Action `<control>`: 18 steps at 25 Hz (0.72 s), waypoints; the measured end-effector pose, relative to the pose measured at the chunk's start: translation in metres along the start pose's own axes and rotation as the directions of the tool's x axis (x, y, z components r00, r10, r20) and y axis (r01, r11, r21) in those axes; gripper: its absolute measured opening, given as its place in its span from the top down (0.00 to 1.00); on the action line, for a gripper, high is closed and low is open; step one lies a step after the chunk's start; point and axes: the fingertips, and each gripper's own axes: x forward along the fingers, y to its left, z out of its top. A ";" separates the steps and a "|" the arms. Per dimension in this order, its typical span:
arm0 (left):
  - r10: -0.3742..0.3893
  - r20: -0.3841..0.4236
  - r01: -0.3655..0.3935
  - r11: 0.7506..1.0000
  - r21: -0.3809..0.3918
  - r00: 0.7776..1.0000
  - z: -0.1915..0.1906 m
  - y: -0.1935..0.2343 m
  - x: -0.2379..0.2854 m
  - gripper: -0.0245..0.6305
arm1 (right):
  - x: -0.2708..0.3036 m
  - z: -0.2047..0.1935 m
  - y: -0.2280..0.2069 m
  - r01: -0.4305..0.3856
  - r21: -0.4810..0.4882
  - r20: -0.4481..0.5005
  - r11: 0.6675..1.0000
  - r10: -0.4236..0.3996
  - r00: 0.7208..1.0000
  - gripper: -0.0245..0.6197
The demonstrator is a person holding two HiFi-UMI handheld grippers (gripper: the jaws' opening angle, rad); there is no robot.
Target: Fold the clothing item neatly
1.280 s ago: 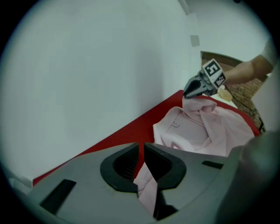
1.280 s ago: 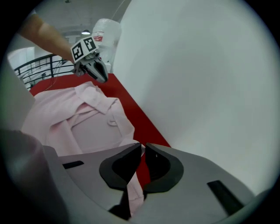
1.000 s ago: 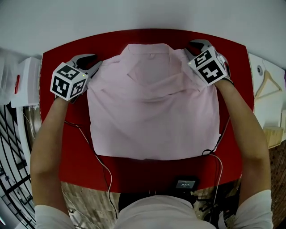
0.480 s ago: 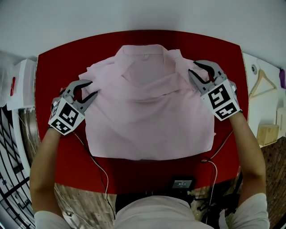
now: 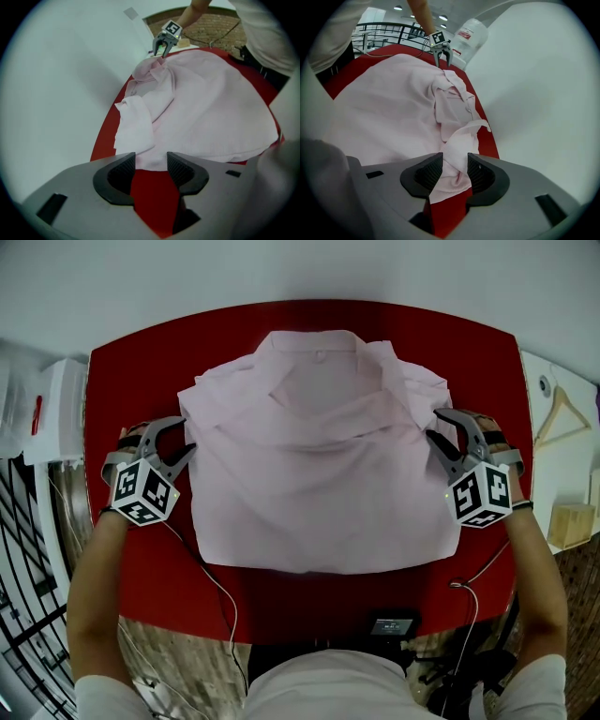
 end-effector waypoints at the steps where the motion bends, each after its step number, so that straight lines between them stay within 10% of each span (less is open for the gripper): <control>1: 0.017 -0.018 -0.017 1.000 0.015 1.000 -0.005 0.003 0.001 0.67 | 0.003 -0.002 0.000 0.000 -0.021 -0.012 1.000 0.000 1.000 0.74; 7: 0.120 -0.067 -0.108 0.982 0.154 0.991 -0.014 0.019 0.002 0.67 | 0.015 -0.001 -0.002 -0.007 -0.098 -0.040 0.995 0.003 0.999 0.74; 18: 0.037 -0.033 -0.024 0.948 0.319 0.999 0.019 0.012 0.020 0.74 | 0.027 -0.001 0.003 -0.043 -0.090 -0.065 0.995 0.037 0.997 0.76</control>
